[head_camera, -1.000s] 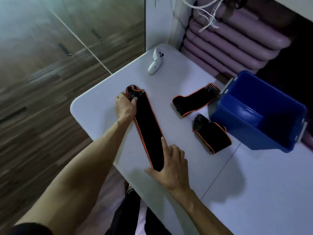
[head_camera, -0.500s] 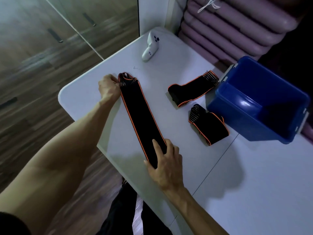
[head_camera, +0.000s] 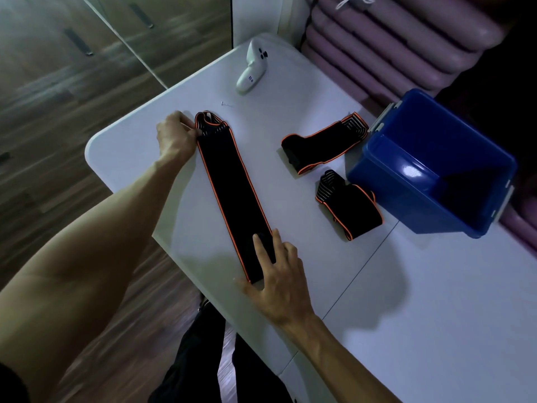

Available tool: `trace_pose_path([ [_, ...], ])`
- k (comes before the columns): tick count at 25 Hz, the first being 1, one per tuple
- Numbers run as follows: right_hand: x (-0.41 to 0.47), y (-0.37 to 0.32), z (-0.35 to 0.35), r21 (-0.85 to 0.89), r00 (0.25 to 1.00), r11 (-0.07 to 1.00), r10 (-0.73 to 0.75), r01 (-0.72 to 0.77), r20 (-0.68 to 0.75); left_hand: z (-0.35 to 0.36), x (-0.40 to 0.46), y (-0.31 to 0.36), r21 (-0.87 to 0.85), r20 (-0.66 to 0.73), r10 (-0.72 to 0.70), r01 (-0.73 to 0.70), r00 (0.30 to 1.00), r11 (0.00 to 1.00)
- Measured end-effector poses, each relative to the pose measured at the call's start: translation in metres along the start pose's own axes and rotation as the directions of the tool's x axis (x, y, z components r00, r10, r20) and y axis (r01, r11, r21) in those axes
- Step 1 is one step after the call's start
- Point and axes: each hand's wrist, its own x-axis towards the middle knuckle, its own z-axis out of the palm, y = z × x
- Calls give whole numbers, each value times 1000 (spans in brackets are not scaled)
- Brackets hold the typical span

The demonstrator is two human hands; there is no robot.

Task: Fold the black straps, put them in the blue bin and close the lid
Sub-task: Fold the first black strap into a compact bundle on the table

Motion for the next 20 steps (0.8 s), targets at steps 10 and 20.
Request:
trace_pose_path([
  [10, -8, 67, -21, 348, 974, 916, -224, 199, 31, -12, -269, -88, 153, 445, 739, -856, 506, 495],
  [20, 12, 70, -25, 216, 919, 900, -394, 379, 30, -3, -280, -89, 300, 386, 746, -838, 543, 455],
])
